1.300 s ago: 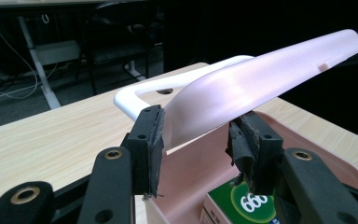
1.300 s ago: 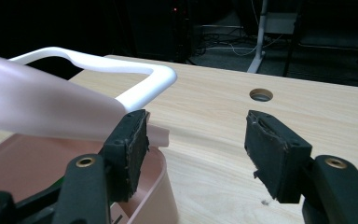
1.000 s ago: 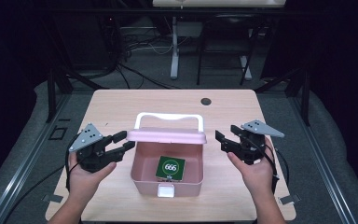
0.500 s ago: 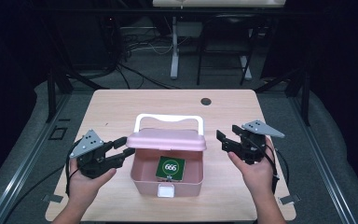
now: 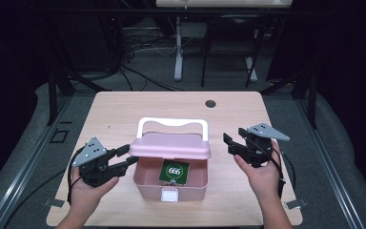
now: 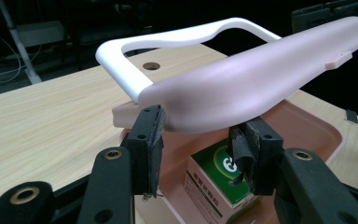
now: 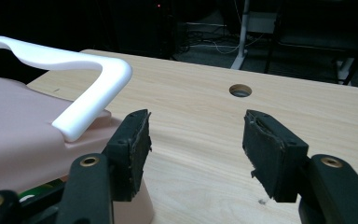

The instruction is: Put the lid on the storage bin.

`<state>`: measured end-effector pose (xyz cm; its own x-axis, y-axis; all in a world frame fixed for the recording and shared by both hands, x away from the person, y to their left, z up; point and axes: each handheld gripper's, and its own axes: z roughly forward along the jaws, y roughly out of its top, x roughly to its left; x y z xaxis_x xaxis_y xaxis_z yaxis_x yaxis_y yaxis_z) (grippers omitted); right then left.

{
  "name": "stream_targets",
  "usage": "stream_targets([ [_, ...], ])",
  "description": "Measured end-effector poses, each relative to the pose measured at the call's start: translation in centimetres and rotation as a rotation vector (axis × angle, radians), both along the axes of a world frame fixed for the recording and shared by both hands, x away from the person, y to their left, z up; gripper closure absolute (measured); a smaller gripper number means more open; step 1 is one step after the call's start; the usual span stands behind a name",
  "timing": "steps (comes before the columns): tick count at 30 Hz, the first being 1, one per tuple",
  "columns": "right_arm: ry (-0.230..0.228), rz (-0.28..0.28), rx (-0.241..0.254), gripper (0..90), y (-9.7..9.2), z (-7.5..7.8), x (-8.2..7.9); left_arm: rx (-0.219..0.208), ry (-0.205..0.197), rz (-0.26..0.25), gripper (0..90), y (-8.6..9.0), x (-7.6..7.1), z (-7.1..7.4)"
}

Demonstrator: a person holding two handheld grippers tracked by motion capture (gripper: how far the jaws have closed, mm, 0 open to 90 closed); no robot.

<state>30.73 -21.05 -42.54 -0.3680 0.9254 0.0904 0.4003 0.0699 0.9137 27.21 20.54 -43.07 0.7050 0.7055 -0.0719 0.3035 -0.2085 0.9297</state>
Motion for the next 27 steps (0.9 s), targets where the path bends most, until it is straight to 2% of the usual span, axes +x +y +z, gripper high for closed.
stream_targets([
  [27, 0.015, 0.001, -0.014, 39.6, 0.2, -0.4, 0.2, 0.018, 0.042, -0.021, 57.5, 0.7, -1.9, -2.9],
])
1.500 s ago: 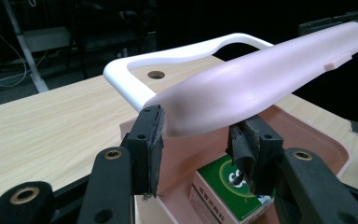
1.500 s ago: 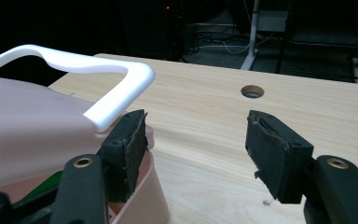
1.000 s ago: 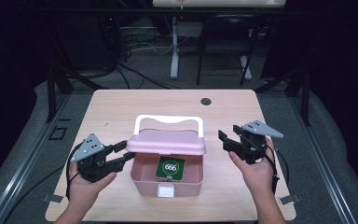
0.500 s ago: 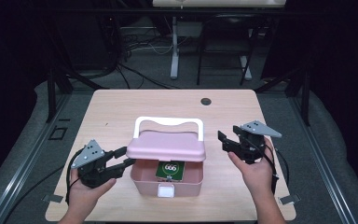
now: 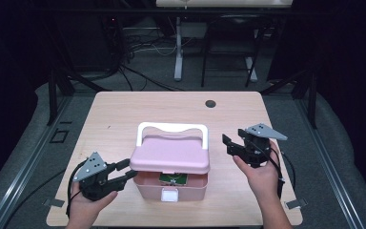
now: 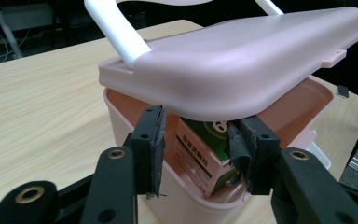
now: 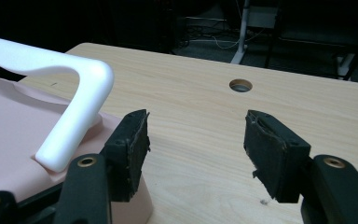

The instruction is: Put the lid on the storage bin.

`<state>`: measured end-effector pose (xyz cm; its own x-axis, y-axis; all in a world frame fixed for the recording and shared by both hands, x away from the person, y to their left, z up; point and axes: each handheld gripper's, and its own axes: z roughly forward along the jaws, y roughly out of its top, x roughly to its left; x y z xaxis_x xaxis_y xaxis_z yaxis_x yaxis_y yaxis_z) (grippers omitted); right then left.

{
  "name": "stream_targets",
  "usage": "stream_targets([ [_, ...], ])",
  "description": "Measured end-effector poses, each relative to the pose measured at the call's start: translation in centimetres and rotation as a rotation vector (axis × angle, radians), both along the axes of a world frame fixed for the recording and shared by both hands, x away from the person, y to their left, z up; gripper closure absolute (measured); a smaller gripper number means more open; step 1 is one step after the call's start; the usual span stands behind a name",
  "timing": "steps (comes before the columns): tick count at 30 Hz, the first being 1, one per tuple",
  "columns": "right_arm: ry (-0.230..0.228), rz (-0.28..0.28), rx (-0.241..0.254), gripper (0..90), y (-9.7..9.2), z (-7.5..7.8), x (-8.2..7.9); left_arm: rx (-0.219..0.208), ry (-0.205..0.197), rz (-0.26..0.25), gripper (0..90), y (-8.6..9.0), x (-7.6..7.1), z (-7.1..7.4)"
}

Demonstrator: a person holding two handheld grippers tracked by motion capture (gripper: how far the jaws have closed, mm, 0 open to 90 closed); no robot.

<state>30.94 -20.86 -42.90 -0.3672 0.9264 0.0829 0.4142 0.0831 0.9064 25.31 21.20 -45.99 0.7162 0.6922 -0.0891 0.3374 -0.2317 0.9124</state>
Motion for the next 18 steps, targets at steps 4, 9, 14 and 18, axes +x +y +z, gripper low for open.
stream_targets([
  [4, 0.007, -0.001, 0.001, 39.5, 0.0, -0.2, 0.1, 0.006, -0.001, 0.0, 59.1, 0.1, -0.3, -0.5],
  [9, 0.006, -0.001, 0.003, 39.5, -0.1, -0.2, 0.1, 0.017, 0.002, -0.001, 60.0, 0.4, -0.7, -0.9],
  [14, 0.005, 0.0, 0.002, 39.5, -0.1, -0.2, 0.1, 0.024, 0.01, -0.009, 60.5, 0.5, -1.1, -1.5],
  [18, 0.009, 0.002, 0.0, 39.5, 0.0, -0.3, 0.1, 0.033, 0.019, -0.015, 60.9, 0.5, -1.3, -1.8],
])
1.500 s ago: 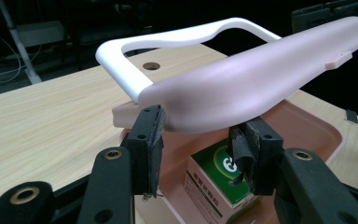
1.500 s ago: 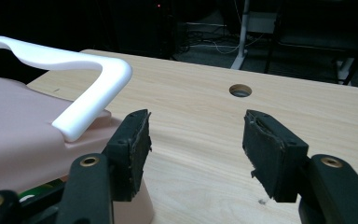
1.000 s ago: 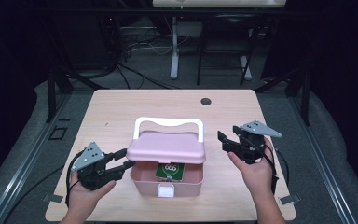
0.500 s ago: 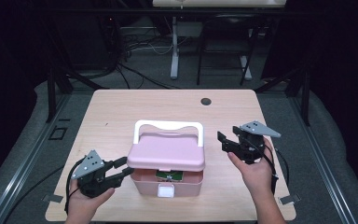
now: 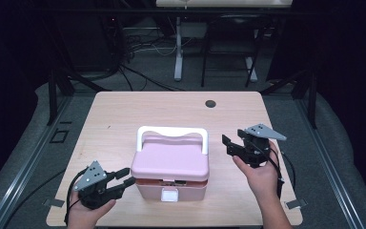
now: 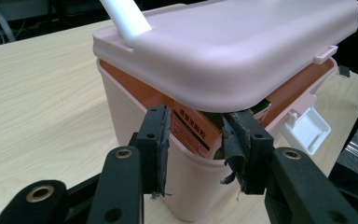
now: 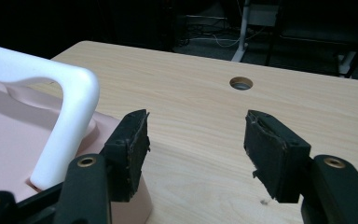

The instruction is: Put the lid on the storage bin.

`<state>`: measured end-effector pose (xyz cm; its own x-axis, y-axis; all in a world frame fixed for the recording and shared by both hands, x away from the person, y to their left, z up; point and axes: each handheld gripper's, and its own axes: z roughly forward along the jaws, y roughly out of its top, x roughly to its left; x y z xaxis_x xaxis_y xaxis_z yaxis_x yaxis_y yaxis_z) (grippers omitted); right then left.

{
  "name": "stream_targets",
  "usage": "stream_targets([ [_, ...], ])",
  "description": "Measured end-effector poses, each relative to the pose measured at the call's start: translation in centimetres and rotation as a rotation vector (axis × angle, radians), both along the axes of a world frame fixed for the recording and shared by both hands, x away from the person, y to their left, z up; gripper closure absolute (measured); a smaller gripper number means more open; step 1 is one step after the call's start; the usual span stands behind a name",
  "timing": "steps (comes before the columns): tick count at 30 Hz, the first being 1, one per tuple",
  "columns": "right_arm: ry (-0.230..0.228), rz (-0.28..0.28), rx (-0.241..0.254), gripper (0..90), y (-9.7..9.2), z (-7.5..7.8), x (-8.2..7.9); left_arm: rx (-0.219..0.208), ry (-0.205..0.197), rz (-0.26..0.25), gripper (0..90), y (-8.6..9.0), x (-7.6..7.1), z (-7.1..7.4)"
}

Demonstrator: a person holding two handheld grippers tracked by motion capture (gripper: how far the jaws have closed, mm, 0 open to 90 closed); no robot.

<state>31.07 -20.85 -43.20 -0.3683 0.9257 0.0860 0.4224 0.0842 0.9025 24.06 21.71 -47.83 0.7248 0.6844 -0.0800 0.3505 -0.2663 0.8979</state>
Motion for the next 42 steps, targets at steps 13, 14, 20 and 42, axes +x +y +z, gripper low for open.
stream_targets([
  [13, 0.004, -0.001, 0.001, 39.5, 0.0, -0.2, 0.1, 0.023, 0.032, -0.011, 60.9, 0.1, -0.2, -0.8],
  [14, 0.006, 0.0, -0.001, 39.4, 0.0, -0.2, 0.1, 0.022, 0.038, -0.013, 60.9, 0.1, -0.2, -0.8],
  [20, 0.006, -0.001, -0.001, 39.3, 0.0, -0.2, 0.1, 0.016, 0.048, -0.013, 61.0, 0.2, -0.2, -1.1],
  [42, 0.002, -0.01, 0.0, 39.2, -0.3, -0.3, 0.2, 0.012, 0.063, -0.002, 60.1, 1.2, -0.5, -2.1],
])
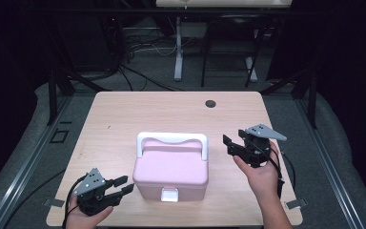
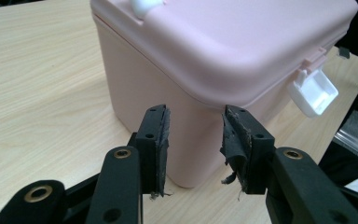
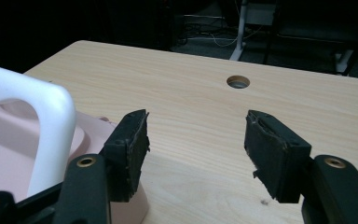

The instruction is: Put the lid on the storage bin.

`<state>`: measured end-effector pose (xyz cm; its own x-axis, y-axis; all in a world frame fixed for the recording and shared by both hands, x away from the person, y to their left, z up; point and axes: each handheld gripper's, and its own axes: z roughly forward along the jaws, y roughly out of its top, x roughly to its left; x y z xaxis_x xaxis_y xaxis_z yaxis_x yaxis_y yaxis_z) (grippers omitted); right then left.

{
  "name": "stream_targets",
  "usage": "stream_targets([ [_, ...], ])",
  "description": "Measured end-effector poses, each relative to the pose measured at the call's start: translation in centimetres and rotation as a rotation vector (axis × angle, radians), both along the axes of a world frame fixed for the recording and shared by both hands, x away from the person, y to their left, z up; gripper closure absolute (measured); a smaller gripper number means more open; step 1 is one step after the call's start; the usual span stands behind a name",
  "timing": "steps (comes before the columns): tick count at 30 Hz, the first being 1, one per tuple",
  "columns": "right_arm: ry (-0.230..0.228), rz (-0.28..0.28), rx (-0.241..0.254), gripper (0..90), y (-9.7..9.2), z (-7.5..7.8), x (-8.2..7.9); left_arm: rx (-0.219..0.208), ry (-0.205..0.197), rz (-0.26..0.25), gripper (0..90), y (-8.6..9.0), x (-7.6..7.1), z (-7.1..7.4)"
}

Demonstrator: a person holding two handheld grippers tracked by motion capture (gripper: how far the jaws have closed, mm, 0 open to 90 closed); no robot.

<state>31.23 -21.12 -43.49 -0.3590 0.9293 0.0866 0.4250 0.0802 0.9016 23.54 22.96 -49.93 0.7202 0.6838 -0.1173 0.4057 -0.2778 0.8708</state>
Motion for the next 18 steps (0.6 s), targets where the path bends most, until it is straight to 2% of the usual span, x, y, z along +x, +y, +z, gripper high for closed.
stream_targets([
  [4, -0.002, -0.001, 0.001, 39.3, 0.0, 0.0, 0.0, -0.017, -0.005, 0.024, 59.1, 0.5, 0.2, 0.0],
  [17, 0.003, -0.004, -0.008, 39.3, 0.0, -0.2, 0.1, -0.023, -0.015, 0.094, 57.2, 1.6, 1.4, -0.7],
  [18, 0.002, -0.004, -0.006, 39.3, 0.0, -0.2, 0.1, -0.025, -0.013, 0.116, 57.2, 1.8, 1.9, -1.0],
])
